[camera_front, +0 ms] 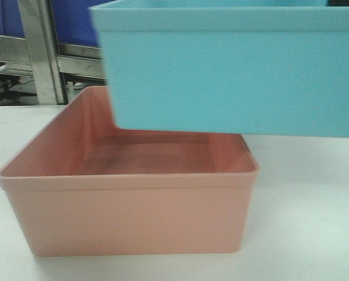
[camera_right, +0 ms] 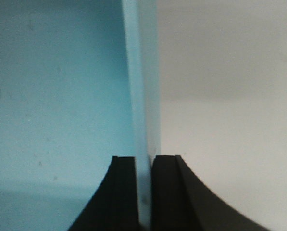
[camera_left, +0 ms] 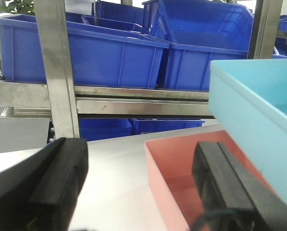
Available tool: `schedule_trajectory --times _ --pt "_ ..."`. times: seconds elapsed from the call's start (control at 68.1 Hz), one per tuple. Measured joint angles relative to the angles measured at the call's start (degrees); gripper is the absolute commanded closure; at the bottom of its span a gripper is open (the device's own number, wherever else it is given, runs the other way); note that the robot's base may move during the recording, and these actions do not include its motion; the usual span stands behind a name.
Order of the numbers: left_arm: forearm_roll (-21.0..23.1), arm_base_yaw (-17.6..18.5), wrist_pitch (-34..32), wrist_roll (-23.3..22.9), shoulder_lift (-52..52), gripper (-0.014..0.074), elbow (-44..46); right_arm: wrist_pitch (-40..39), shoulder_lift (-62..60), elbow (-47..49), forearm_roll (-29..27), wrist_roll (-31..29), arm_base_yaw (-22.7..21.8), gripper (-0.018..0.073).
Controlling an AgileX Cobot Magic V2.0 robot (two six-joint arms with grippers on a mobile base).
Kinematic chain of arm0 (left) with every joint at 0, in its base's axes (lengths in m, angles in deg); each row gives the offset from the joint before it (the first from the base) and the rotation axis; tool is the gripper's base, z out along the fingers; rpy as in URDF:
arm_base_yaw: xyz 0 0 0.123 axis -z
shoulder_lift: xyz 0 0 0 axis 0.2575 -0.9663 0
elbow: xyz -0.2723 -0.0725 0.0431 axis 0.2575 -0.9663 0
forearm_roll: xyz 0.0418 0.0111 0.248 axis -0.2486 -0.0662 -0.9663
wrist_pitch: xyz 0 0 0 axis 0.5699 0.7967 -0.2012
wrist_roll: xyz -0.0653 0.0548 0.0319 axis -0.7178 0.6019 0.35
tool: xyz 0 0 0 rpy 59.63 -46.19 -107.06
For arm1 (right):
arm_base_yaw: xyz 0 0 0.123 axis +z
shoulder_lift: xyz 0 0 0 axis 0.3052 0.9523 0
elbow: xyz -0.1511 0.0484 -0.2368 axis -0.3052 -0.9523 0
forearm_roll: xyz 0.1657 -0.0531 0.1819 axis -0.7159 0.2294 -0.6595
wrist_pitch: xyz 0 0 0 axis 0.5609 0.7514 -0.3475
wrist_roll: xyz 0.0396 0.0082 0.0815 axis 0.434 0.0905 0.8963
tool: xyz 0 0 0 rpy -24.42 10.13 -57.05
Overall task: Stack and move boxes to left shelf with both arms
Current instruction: 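Carry the light-blue bin over the pink bin and lower it inside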
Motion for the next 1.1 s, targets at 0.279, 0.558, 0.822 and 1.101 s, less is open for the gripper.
schedule_trajectory --times 0.279,0.558,0.822,1.101 --pt "0.0 0.0 0.0 0.0 0.0 0.0225 0.0 0.1 5.0 3.6 0.8 4.6 9.2 0.0503" --pt "0.0 0.0 0.0 0.0 0.0 0.0225 0.0 0.1 13.3 12.7 0.7 6.1 14.6 0.0503" --pt "0.0 0.0 0.0 0.0 0.0 0.0225 0.0 0.1 15.9 13.5 1.1 6.2 15.1 0.0503" --pt "0.0 0.0 0.0 0.0 0.0 0.0225 0.0 0.1 15.9 13.7 1.7 6.4 15.1 0.0503"
